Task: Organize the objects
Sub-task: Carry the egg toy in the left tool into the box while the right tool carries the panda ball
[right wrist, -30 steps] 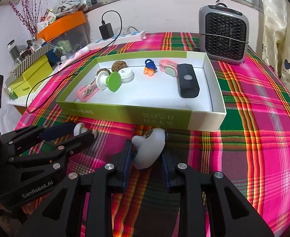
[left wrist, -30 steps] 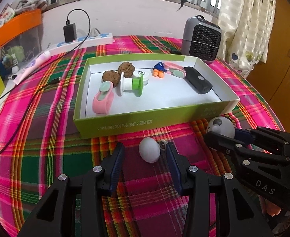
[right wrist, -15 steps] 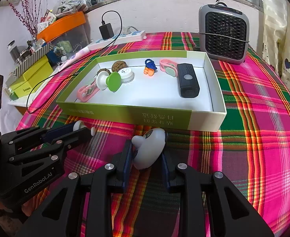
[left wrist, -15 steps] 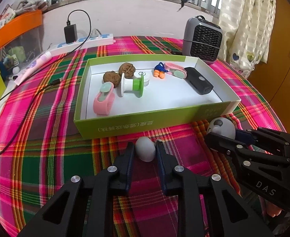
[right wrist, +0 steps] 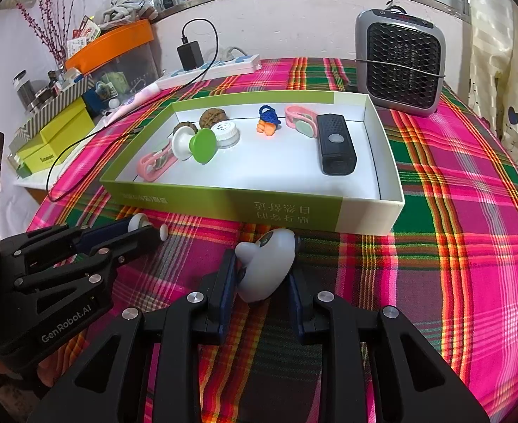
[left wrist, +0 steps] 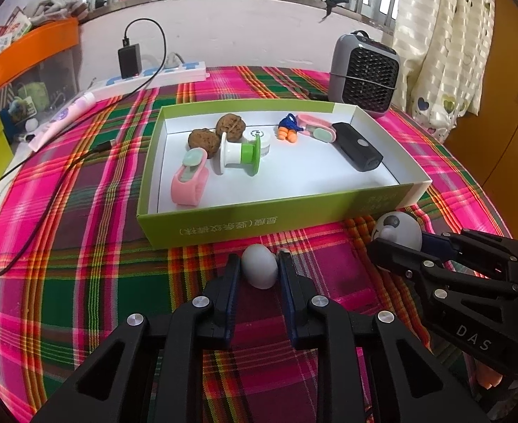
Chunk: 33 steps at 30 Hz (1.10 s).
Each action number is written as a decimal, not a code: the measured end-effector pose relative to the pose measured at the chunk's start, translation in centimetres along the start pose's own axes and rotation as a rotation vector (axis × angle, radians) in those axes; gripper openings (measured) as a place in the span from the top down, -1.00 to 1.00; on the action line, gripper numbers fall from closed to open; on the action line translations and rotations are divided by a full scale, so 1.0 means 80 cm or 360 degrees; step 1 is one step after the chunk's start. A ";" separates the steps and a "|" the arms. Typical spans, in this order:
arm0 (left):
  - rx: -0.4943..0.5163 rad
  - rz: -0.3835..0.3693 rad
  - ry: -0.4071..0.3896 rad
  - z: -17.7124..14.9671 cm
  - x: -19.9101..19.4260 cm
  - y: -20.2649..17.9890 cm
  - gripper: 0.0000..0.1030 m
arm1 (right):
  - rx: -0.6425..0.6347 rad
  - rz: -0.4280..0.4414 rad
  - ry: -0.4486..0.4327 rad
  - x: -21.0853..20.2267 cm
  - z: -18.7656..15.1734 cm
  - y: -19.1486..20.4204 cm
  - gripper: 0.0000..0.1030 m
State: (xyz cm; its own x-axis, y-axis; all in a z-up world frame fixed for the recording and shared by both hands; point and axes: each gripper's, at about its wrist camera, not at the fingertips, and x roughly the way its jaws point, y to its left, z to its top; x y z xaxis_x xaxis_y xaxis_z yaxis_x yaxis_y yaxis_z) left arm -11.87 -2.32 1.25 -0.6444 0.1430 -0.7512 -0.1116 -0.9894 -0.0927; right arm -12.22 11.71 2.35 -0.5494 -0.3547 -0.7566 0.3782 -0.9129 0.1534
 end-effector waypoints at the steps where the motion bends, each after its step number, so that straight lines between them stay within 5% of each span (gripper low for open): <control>1: 0.0000 0.0002 0.0000 0.000 0.000 0.000 0.62 | -0.0004 -0.0002 0.0000 0.000 0.000 0.000 0.46; 33: -0.0012 -0.0037 -0.0109 0.007 -0.031 -0.005 0.62 | -0.0047 0.0014 -0.0074 -0.027 0.005 0.006 0.46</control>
State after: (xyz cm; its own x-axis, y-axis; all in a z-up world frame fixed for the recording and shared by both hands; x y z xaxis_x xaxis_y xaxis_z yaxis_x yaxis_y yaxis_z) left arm -10.68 -2.24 3.51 -0.6920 0.1670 -0.7023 -0.1215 -0.9859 -0.1147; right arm -11.16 11.94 4.34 -0.5797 -0.3722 -0.7248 0.4047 -0.9036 0.1403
